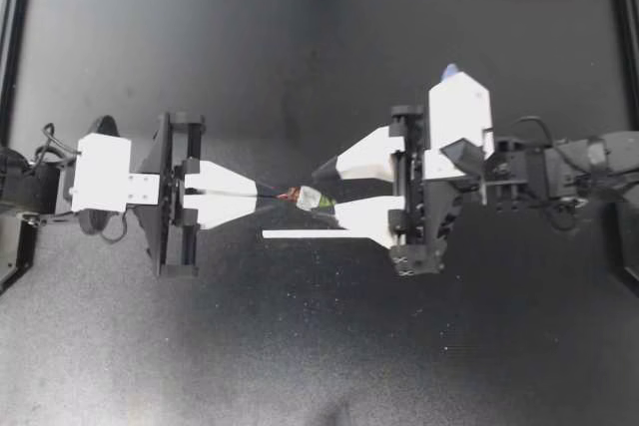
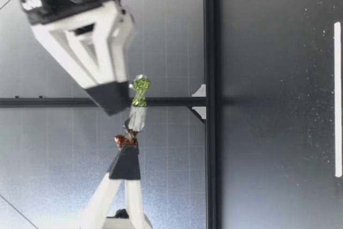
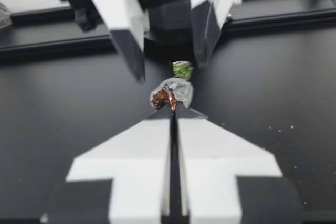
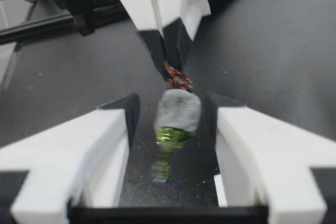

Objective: Pick up the candy and unwrap it.

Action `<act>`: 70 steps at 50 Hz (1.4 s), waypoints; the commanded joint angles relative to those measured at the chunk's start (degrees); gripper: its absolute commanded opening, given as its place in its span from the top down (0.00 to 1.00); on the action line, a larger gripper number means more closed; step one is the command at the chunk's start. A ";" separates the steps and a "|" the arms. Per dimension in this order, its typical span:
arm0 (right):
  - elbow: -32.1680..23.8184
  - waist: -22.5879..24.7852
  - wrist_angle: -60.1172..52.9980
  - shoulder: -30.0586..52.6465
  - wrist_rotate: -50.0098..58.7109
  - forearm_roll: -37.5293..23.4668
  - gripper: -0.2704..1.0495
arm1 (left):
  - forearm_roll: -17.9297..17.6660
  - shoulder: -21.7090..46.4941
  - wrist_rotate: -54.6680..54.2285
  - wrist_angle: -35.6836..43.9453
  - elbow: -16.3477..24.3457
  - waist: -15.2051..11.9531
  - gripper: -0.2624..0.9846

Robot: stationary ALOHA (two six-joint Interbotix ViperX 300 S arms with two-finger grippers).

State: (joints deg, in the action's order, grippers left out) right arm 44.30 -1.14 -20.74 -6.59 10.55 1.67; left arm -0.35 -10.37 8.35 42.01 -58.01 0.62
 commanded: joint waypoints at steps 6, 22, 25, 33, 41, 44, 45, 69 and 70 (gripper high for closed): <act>-1.85 -0.26 -0.70 0.26 0.09 0.00 0.39 | 0.88 -1.32 0.44 0.70 1.41 -0.09 0.93; -2.11 -0.26 -0.62 0.97 0.35 0.00 0.50 | 0.88 -1.23 0.35 0.70 1.49 -0.09 0.93; -2.11 -0.35 -0.62 0.97 0.09 0.00 0.57 | 0.88 -1.23 0.35 0.62 1.49 -0.09 0.93; -2.11 -0.35 -0.70 0.53 0.09 -0.35 0.78 | 0.88 -1.05 0.35 0.44 1.23 0.00 0.93; -2.11 -0.26 -0.70 0.62 0.00 -0.53 0.91 | 0.88 -0.88 0.35 0.26 0.88 -0.09 0.93; -2.11 -0.35 -0.70 0.53 -0.09 -0.53 0.93 | 0.88 -0.79 0.35 -0.09 0.62 -0.09 0.93; -2.11 -0.26 -0.70 0.44 -0.09 -0.53 0.93 | 0.79 -0.79 0.18 -0.26 0.53 0.00 0.93; -2.11 -0.35 0.09 0.26 -1.14 -0.70 0.93 | 0.44 -0.79 -3.25 -1.85 0.26 0.00 0.58; -2.11 -0.26 0.09 0.26 -1.23 -0.70 0.93 | 0.35 -0.79 -3.78 -2.02 0.35 -0.09 0.53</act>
State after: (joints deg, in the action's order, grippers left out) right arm 43.51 -1.14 -20.48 -5.01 9.49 1.05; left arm 0.35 -10.37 5.54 40.25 -58.45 0.62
